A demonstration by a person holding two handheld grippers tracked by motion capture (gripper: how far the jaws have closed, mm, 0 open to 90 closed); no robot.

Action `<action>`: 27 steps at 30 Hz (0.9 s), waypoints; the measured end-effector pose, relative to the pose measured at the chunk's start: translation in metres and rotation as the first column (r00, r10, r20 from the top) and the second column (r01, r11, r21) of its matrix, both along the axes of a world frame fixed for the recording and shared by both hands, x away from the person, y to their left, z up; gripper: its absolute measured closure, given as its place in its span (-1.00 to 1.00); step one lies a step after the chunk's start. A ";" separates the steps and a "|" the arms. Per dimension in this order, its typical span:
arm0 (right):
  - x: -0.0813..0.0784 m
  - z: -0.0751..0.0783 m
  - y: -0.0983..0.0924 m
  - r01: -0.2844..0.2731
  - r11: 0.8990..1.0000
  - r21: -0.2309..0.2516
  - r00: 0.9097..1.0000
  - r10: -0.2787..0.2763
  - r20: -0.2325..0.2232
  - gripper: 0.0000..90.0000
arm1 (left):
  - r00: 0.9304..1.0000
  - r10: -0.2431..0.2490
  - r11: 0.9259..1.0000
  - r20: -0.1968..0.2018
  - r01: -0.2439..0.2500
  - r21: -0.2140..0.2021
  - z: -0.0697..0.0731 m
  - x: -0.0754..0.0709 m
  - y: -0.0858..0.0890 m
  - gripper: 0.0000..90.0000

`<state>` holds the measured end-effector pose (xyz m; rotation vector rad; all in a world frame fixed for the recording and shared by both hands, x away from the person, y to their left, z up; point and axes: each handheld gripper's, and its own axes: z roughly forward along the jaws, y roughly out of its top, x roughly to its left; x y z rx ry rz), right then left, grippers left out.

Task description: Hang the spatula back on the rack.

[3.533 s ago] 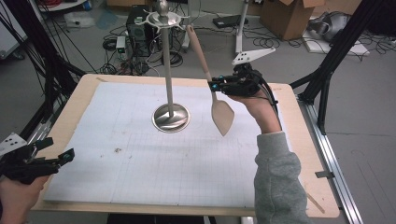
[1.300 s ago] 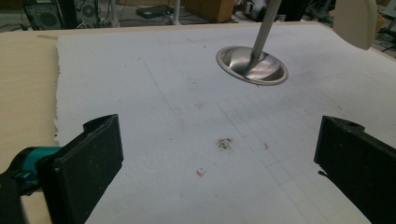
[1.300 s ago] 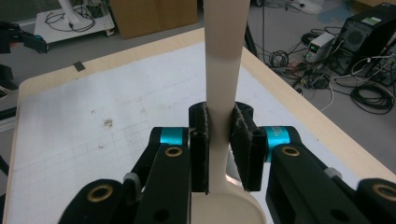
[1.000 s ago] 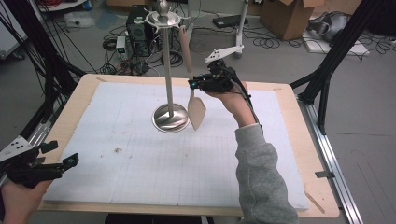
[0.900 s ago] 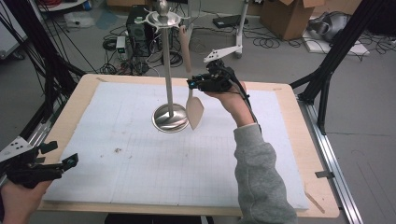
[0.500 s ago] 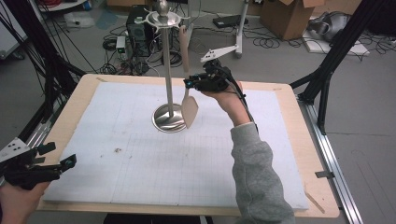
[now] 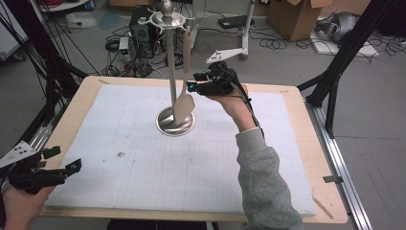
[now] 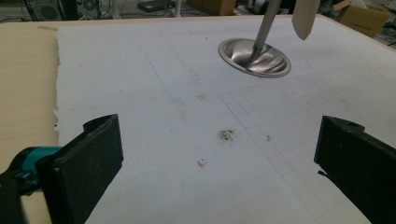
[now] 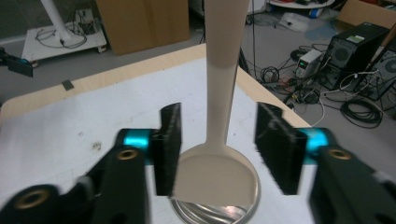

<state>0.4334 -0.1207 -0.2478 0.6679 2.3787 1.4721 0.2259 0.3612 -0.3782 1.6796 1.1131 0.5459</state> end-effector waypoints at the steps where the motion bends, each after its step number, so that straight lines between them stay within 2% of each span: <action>1: 0.000 0.000 -0.001 -0.001 1.000 -0.001 1.000 0.001 0.008 -0.05 | 1.000 -0.002 1.000 0.001 0.002 -0.001 0.000 0.001 -0.001 -0.96; 5: -0.005 0.002 -0.003 0.005 1.000 -0.001 1.000 -0.005 -0.013 -0.29 | 1.000 -0.013 1.000 0.005 0.013 -0.002 0.001 0.004 -0.004 -0.96; 8: -0.008 0.001 -0.006 0.011 1.000 -0.025 1.000 -0.011 -0.017 -0.45 | 1.000 -0.020 1.000 0.011 0.020 -0.004 0.002 0.006 -0.006 -0.96; 12: -0.015 -0.001 -0.015 0.008 1.000 0.004 1.000 -0.008 0.000 -0.45 | 0.999 -0.034 0.999 0.014 0.034 -0.007 0.004 0.011 -0.010 -0.96; 19: -0.024 -0.008 -0.032 0.036 0.999 -0.008 0.999 -0.036 -0.002 -0.45 | 0.998 -0.063 0.998 0.012 0.063 -0.008 0.004 0.021 -0.019 -0.96; 23: -0.032 -0.014 -0.042 0.042 0.999 -0.031 0.999 -0.043 -0.008 -0.45 | 0.996 -0.086 0.996 0.009 0.086 -0.011 0.004 0.031 -0.026 -0.96; 27: -0.042 -0.016 -0.053 0.054 0.998 -0.021 0.998 -0.053 0.019 -0.45 | 0.994 -0.105 0.994 0.019 0.105 -0.021 0.006 0.038 -0.032 -0.96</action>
